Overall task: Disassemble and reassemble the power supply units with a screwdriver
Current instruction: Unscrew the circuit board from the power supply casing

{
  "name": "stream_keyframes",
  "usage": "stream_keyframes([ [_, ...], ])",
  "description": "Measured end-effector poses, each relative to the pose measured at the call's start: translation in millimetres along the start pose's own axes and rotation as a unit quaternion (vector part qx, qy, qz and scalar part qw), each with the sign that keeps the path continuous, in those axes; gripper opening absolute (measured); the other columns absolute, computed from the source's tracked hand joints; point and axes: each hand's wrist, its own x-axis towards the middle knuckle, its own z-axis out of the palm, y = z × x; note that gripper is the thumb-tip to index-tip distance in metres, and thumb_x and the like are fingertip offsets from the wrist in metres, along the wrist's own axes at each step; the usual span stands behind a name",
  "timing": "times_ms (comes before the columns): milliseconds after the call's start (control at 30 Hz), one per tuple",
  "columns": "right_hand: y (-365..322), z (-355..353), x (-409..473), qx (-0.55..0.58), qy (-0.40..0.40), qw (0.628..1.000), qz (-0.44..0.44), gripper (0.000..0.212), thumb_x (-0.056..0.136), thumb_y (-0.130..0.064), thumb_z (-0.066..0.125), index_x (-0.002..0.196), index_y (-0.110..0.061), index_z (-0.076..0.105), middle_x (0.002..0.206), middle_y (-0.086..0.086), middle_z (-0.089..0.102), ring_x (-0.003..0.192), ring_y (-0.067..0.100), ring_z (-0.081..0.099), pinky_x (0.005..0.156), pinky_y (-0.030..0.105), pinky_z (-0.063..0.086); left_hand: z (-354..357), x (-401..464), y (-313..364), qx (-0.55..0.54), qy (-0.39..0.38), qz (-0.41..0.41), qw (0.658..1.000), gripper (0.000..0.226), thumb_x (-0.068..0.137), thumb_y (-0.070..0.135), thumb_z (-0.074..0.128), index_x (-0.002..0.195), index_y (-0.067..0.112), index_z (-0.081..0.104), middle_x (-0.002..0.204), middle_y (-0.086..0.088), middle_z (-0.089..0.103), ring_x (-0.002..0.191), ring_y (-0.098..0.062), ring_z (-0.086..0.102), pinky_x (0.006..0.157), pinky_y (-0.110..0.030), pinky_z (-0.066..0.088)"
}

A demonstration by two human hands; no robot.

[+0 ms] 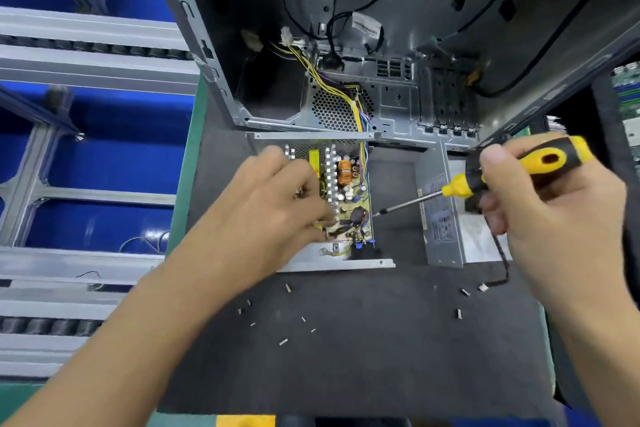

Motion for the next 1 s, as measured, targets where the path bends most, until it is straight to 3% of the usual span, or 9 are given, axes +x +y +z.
stream_keyframes([
  [100, -0.7, -2.4, 1.0, 0.005, -0.001, 1.0, -0.001, 0.017, 0.087, -0.035, 0.066, 0.073, -0.029, 0.058, 0.059, -0.012, 0.063, 0.046, 0.008, 0.053, 0.044, 0.017, 0.043, 3.6, 6.7, -8.0, 0.078, -0.02, 0.111, 0.99, 0.013, 0.092, 0.013, 0.067, 0.079, 0.013, 0.068, 0.085, -0.007, 0.061, 0.08, -0.028, 0.046, 0.064, -0.038, 0.029],
  [200, 0.0, -4.9, -1.1, 0.007, 0.004, 1.0, 0.002, 0.019, 0.087, -0.033, 0.065, 0.073, -0.025, 0.056, 0.059, -0.012, 0.063, 0.047, 0.008, 0.054, 0.043, 0.016, 0.043, 1.8, 4.1, -16.9, 0.051, -0.1, 0.202, 0.973, 0.011, 0.092, 0.003, 0.063, 0.088, 0.01, 0.071, 0.079, -0.006, 0.06, 0.065, -0.027, 0.053, 0.054, -0.04, 0.046],
  [267, 0.8, -6.2, -3.7, 0.012, 0.013, 1.0, 0.006, 0.02, 0.087, -0.032, 0.066, 0.074, -0.022, 0.055, 0.059, -0.011, 0.064, 0.047, 0.008, 0.055, 0.043, 0.017, 0.043, -2.9, 0.1, -16.1, -0.022, -0.161, 0.159, 0.974, 0.014, 0.095, 0.012, 0.06, 0.1, 0.012, 0.073, 0.082, -0.003, 0.065, 0.063, -0.026, 0.062, 0.051, -0.037, 0.053],
  [333, 2.5, -7.2, -6.7, 0.015, 0.015, 1.0, 0.012, 0.019, 0.087, -0.031, 0.066, 0.074, -0.022, 0.055, 0.058, -0.01, 0.064, 0.046, 0.009, 0.052, 0.043, 0.017, 0.043, -9.7, -6.3, -7.6, -0.139, -0.195, 0.027, 0.971, 0.032, 0.1, 0.042, 0.045, 0.11, 0.025, 0.069, 0.087, 0.005, 0.071, 0.073, -0.022, 0.068, 0.061, -0.032, 0.056],
  [467, 5.2, -7.2, -11.3, 0.014, 0.007, 1.0, 0.022, 0.021, 0.087, -0.033, 0.066, 0.077, -0.017, 0.057, 0.058, -0.008, 0.063, 0.044, 0.009, 0.049, 0.044, 0.017, 0.042, -6.4, -23.0, 12.7, -0.193, -0.315, -0.164, 0.915, 0.058, 0.078, 0.09, 0.013, 0.12, 0.053, 0.031, 0.125, 0.023, 0.063, 0.113, -0.01, 0.061, 0.094, -0.031, 0.049],
  [567, 7.0, -4.9, -14.1, 0.014, -0.005, 1.0, 0.025, 0.023, 0.089, -0.028, 0.067, 0.078, -0.011, 0.056, 0.058, -0.009, 0.063, 0.044, 0.008, 0.05, 0.044, 0.017, 0.042, -1.3, -21.3, 19.1, -0.209, -0.359, -0.2, 0.887, 0.048, 0.076, 0.083, 0.035, 0.111, 0.052, 0.024, 0.135, 0.022, 0.055, 0.119, -0.005, 0.056, 0.101, -0.032, 0.044],
  [633, 7.8, -2.9, -15.1, 0.017, -0.012, 1.0, 0.024, 0.022, 0.09, -0.025, 0.068, 0.077, -0.011, 0.056, 0.058, -0.01, 0.063, 0.046, 0.007, 0.052, 0.045, 0.016, 0.042, 0.1, -18.2, 17.7, -0.237, -0.362, -0.22, 0.874, 0.041, 0.081, 0.075, 0.049, 0.104, 0.052, 0.024, 0.138, 0.023, 0.054, 0.107, 0.004, 0.059, 0.1, -0.032, 0.044],
  [833, -0.1, 9.6, -16.0, 0.042, -0.031, 0.998, 0.029, 0.025, 0.082, -0.027, 0.067, 0.076, -0.007, 0.053, 0.06, 0.02, 0.048, 0.047, 0.002, 0.061, 0.05, 0.008, 0.042, 1.0, -15.2, 14.2, -0.266, -0.38, -0.233, 0.854, 0.034, 0.091, 0.062, 0.052, 0.105, 0.052, 0.023, 0.144, 0.023, 0.05, 0.127, 0.007, 0.048, 0.103, -0.026, 0.041],
  [1000, 2.9, 11.5, -16.4, -0.004, -0.062, 0.998, 0.031, 0.025, 0.082, -0.032, 0.075, 0.076, -0.015, 0.058, 0.063, 0.013, 0.056, 0.047, 0.02, 0.048, 0.046, 0.019, 0.04, 1.3, -8.4, 15.5, -0.258, -0.414, -0.219, 0.845, 0.034, 0.096, 0.055, 0.05, 0.107, 0.046, 0.019, 0.149, 0.016, 0.048, 0.094, 0.013, 0.057, 0.088, -0.027, 0.045],
])
